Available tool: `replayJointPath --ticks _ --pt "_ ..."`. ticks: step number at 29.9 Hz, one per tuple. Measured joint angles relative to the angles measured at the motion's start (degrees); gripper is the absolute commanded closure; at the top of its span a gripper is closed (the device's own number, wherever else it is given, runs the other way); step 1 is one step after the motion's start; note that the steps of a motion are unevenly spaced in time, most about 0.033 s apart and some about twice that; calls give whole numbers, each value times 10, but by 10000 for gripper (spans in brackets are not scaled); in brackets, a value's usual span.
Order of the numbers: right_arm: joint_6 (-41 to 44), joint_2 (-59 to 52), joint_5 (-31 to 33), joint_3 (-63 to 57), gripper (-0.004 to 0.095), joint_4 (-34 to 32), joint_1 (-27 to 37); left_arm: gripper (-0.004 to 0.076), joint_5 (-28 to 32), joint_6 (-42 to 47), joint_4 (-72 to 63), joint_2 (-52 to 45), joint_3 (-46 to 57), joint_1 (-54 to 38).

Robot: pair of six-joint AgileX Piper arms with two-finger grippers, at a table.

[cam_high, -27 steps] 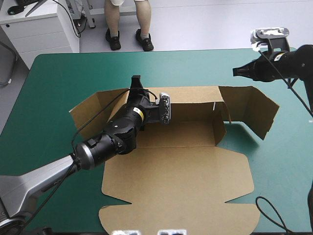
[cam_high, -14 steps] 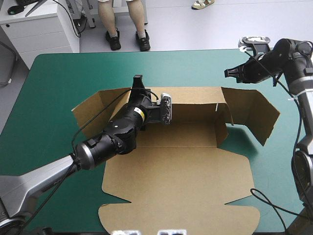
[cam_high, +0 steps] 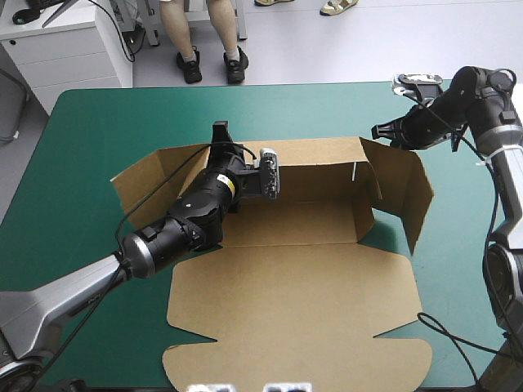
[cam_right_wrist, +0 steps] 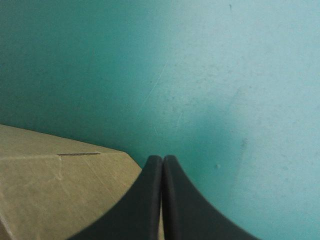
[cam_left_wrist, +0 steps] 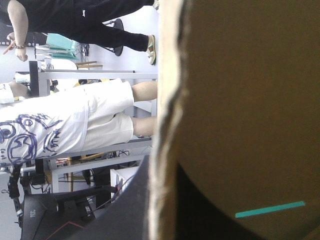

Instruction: Fold the box

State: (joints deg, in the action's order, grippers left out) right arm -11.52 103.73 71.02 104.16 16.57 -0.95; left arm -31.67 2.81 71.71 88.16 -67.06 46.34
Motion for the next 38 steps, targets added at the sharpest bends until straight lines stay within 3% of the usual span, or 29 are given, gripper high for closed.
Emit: replayJointPath --ticks 6,24,30,38 --pt "-5 0 0 0 927 40 0 731 1 9 0 0 0 -1" --pt "-59 -68 -7 -128 927 59 -2 731 16 10 24 -7 34 -1" --pt "-104 -110 -47 -195 927 112 -2 731 20 10 32 -9 39 -1" --pt "-216 -198 -158 -337 927 196 -2 731 21 10 32 -9 40 -1"
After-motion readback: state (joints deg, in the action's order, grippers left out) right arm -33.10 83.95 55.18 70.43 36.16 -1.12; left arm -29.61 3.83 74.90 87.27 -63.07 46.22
